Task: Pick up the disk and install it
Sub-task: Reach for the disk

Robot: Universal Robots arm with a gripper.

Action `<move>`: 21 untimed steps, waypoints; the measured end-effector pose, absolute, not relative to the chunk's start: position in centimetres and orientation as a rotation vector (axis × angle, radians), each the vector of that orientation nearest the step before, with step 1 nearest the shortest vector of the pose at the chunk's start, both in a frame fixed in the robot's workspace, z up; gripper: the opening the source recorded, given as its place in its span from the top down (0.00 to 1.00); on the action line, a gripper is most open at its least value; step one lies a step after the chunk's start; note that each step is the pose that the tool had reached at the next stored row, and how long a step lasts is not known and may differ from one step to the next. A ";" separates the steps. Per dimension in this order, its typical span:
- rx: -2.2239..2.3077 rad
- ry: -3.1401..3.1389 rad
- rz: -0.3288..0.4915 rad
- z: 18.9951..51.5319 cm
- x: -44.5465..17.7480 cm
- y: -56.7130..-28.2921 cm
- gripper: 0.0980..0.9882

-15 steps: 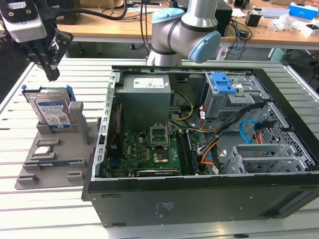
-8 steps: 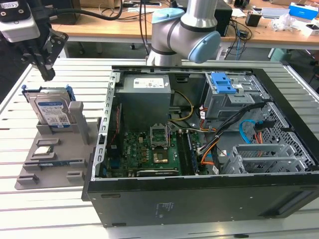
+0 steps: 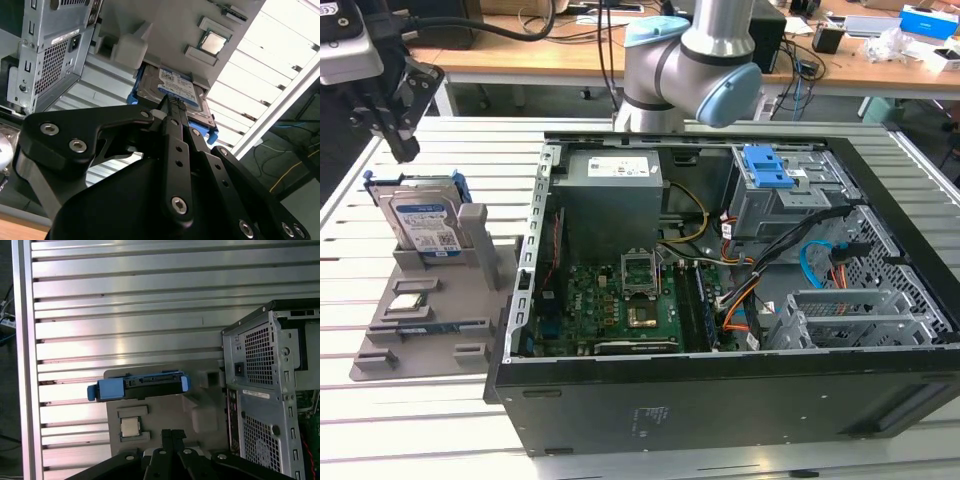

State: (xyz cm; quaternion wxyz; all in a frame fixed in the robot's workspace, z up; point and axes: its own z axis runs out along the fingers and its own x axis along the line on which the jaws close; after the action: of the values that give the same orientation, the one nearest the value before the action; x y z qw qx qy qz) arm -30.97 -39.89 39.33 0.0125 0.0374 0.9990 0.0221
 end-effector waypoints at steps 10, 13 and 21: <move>0.117 3.114 0.069 39.3 -32.5 -39.9 0.99; 0.117 3.114 0.069 39.3 -33.2 -39.9 0.99; 0.117 3.114 0.069 39.3 -34.6 -39.9 0.99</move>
State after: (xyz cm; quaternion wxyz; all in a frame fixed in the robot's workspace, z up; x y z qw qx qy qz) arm -34.58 -39.88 39.33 0.0125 0.0374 0.9990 0.0221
